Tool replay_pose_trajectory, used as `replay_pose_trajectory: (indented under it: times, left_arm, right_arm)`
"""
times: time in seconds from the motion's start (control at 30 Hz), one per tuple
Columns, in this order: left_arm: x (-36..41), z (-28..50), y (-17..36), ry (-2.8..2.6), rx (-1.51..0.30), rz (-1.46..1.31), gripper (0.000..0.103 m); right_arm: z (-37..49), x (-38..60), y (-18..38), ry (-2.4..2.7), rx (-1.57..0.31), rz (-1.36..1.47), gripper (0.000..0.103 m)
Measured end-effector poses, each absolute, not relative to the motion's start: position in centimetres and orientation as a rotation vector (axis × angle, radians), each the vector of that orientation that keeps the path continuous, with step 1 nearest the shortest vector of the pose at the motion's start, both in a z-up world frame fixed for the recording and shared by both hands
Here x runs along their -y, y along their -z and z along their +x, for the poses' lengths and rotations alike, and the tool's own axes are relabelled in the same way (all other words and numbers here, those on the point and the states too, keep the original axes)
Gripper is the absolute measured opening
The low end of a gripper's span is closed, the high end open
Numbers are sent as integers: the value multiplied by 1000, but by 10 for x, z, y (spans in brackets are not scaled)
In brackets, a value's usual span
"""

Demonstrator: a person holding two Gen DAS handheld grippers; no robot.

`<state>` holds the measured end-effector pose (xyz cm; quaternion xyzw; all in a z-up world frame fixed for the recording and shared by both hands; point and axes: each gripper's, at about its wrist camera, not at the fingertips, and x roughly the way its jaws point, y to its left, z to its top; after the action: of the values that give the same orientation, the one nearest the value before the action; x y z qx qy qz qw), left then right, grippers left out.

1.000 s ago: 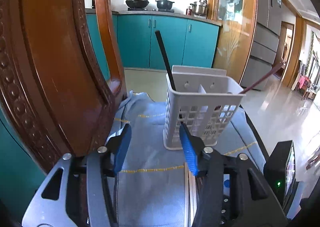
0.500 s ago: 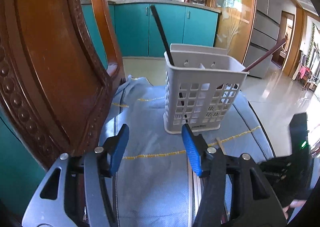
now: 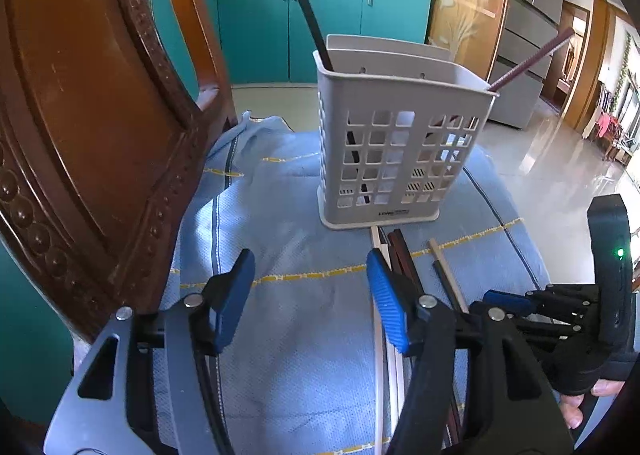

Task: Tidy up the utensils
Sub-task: 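Move both open tools back down to the remaining chopsticks on the cloth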

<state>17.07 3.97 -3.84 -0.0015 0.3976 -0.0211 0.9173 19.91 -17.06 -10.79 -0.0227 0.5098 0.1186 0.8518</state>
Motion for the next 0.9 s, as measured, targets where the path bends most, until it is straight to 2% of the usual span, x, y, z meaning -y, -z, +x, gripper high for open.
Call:
replay_pose_trajectory:
  times: [0.13, 0.3, 0.43, 0.5, 0.67, 0.77, 0.9]
  left_arm:
    - [-39, 171, 42, 45, -830, 2, 61]
    - [-37, 170, 46, 46, -844, 7, 62]
    - [-35, 170, 49, 46, -854, 21, 62]
    - [-35, 170, 52, 44, -862, 24, 62]
    - [-38, 172, 60, 43, -904, 22, 62]
    - [-41, 175, 69, 63, -959, -10, 62]
    - [-40, 179, 81, 111, -1022, -52, 51]
  right_arm:
    - [195, 163, 109, -244, -1052, -94, 31]
    - [192, 159, 111, -236, -1037, -124, 30]
    - [196, 161, 112, -205, -1034, -141, 6]
    - [198, 166, 111, -198, -1042, -124, 4]
    - [200, 182, 104, -189, -1030, -55, 4]
    - [198, 188, 100, -267, -1042, 44, 7]
    - [198, 178, 101, -300, -1050, 25, 13]
